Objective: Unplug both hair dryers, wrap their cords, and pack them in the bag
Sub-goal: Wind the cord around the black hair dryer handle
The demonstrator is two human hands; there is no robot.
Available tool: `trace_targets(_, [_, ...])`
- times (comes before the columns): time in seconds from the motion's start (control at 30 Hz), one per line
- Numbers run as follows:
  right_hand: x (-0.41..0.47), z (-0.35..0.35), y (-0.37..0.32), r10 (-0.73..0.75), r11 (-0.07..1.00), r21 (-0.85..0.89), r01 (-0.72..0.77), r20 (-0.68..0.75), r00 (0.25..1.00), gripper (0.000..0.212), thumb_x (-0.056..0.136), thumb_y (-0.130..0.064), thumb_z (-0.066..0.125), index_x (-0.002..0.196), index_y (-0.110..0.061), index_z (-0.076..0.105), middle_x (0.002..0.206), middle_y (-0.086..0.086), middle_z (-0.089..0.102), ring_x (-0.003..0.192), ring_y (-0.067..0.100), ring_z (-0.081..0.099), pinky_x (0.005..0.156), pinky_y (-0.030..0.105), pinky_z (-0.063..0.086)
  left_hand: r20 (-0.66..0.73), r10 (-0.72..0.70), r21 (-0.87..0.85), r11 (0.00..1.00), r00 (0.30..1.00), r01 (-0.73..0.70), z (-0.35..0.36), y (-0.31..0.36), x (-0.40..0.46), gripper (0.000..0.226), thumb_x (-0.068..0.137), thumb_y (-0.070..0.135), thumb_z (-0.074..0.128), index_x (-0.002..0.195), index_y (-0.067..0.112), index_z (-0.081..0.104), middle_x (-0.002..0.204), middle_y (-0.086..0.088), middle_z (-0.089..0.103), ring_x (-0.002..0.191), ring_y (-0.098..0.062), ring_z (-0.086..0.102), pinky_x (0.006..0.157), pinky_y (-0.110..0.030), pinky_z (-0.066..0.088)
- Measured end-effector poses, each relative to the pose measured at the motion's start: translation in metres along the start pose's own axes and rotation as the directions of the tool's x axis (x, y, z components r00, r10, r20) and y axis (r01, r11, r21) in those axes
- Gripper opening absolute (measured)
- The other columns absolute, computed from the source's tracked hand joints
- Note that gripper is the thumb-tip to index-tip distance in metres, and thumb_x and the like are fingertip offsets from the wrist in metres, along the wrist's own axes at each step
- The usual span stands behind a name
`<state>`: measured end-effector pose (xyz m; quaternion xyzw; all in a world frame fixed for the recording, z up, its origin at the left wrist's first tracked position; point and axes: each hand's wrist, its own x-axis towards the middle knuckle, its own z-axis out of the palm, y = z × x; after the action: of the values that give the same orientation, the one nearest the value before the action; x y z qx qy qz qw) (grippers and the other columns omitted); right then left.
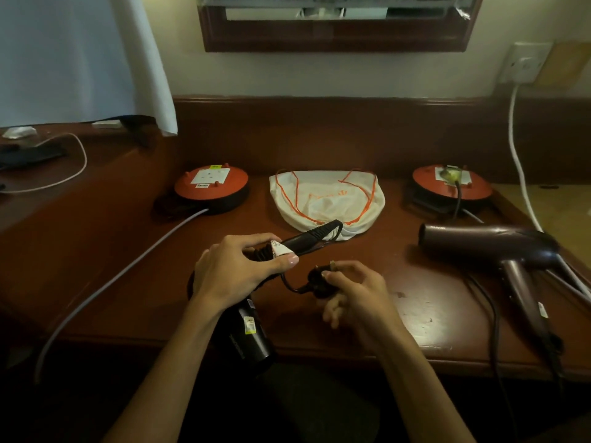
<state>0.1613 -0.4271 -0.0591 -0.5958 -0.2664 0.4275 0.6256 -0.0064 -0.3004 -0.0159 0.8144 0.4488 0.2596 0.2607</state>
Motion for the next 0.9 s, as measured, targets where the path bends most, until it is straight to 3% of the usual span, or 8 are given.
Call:
trace_targets(0.2, [0.026, 0.007, -0.002, -0.001, 0.997, 0.083, 0.001, -0.003, 1.0, 0.022, 0.094, -0.019, 0.065, 0.104, 0.001, 0.064, 0.068, 0.015, 0.067, 0.046, 0.019, 0.046, 0.041, 0.025, 0.032, -0.041, 0.097, -0.007, 0.995, 0.994, -0.098, 0.001, -0.001, -0.01, 0.041, 0.066, 0.082, 0.063, 0.098, 0.057, 0.07, 0.071, 0.026, 0.066, 0.081, 0.001, 0.061, 0.085, -0.04, 0.049])
trace_targets(0.3, [0.031, 0.001, -0.005, -0.037, 0.976, 0.214, 0.033, 0.012, 0.999, 0.041, 0.083, -0.025, 0.067, 0.105, 0.009, 0.067, 0.073, 0.021, 0.06, 0.051, 0.02, 0.048, 0.046, 0.028, 0.033, -0.049, 0.107, -0.01, 0.994, 0.993, -0.107, 0.002, -0.002, -0.01, 0.045, 0.065, 0.086, 0.059, 0.1, 0.058, 0.068, 0.063, 0.024, 0.063, 0.075, 0.001, 0.061, 0.081, -0.04, 0.049])
trace_targets(0.4, [0.028, -0.002, -0.004, -0.083, 0.973, 0.224, 0.052, 0.132, 0.988, 0.032, 0.083, -0.018, 0.066, 0.109, 0.001, 0.068, 0.11, 0.033, 0.066, 0.09, 0.035, 0.066, 0.072, 0.044, 0.052, -0.04, 0.111, 0.019, 0.994, 0.993, -0.111, 0.007, -0.002, -0.009, 0.06, 0.064, 0.092, 0.055, 0.108, 0.055, 0.07, 0.071, 0.023, 0.067, 0.084, -0.004, 0.065, 0.087, -0.044, 0.051])
trace_targets(0.47, [0.025, 0.0, 0.002, -0.088, 0.969, 0.246, 0.034, 0.213, 0.973, 0.035, 0.089, -0.007, 0.065, 0.123, 0.001, 0.063, 0.122, 0.032, 0.064, 0.11, 0.044, 0.065, 0.095, 0.056, 0.051, -0.037, 0.113, 0.029, 0.993, 0.993, -0.112, 0.009, -0.001, -0.007, 0.066, 0.063, 0.095, 0.052, 0.112, 0.054, 0.069, 0.082, 0.021, 0.072, 0.09, -0.007, 0.067, 0.089, -0.046, 0.051])
trace_targets(0.57, [0.025, 0.0, 0.009, -0.069, 0.905, 0.426, 0.001, 0.143, 0.987, 0.05, 0.089, -0.003, 0.066, 0.135, 0.008, 0.049, 0.129, 0.035, 0.059, 0.121, 0.048, 0.059, 0.11, 0.057, 0.043, -0.081, 0.114, 0.011, 0.993, 0.99, -0.113, 0.009, -0.001, -0.007, 0.068, 0.061, 0.098, 0.048, 0.109, 0.055, 0.068, 0.076, 0.026, 0.069, 0.082, -0.006, 0.064, 0.085, -0.045, 0.052])
trace_targets(0.67, [0.017, -0.004, 0.012, -0.108, 0.813, 0.58, -0.043, 0.223, 0.969, 0.051, 0.091, -0.009, 0.063, 0.133, 0.015, 0.048, 0.135, 0.035, 0.055, 0.129, 0.04, 0.056, 0.109, 0.042, 0.047, -0.094, 0.119, 0.01, 0.993, 0.989, -0.118, 0.008, 0.001, -0.009, 0.061, 0.063, 0.092, 0.051, 0.109, 0.055, 0.066, 0.07, 0.029, 0.066, 0.077, -0.006, 0.063, 0.081, -0.042, 0.051])
trace_targets(0.77, [0.009, -0.007, 0.015, -0.166, 0.817, 0.577, -0.001, 0.236, 0.957, 0.052, 0.087, -0.01, 0.065, 0.133, 0.009, 0.052, 0.135, 0.026, 0.06, 0.129, 0.034, 0.058, 0.104, 0.032, 0.05, -0.08, 0.106, 0.027, 0.994, 0.991, -0.104, 0.009, -0.001, -0.008, 0.066, 0.063, 0.092, 0.05, 0.111, 0.051, 0.07, 0.077, 0.022, 0.071, 0.085, -0.009, 0.068, 0.081, -0.041, 0.052])
trace_targets(0.9, [0.01, -0.001, 0.016, -0.11, 0.821, 0.571, 0.016, 0.13, 0.985, 0.062, 0.081, -0.025, 0.08, 0.128, 0.009, 0.057, 0.128, 0.028, 0.064, 0.119, 0.038, 0.065, 0.099, 0.036, 0.055, -0.081, 0.113, 0.028, 0.993, 0.99, -0.111, 0.011, -0.003, -0.008, 0.075, 0.06, 0.099, 0.042, 0.113, 0.053, 0.069, 0.068, 0.026, 0.063, 0.083, -0.007, 0.067, 0.083, -0.046, 0.053])
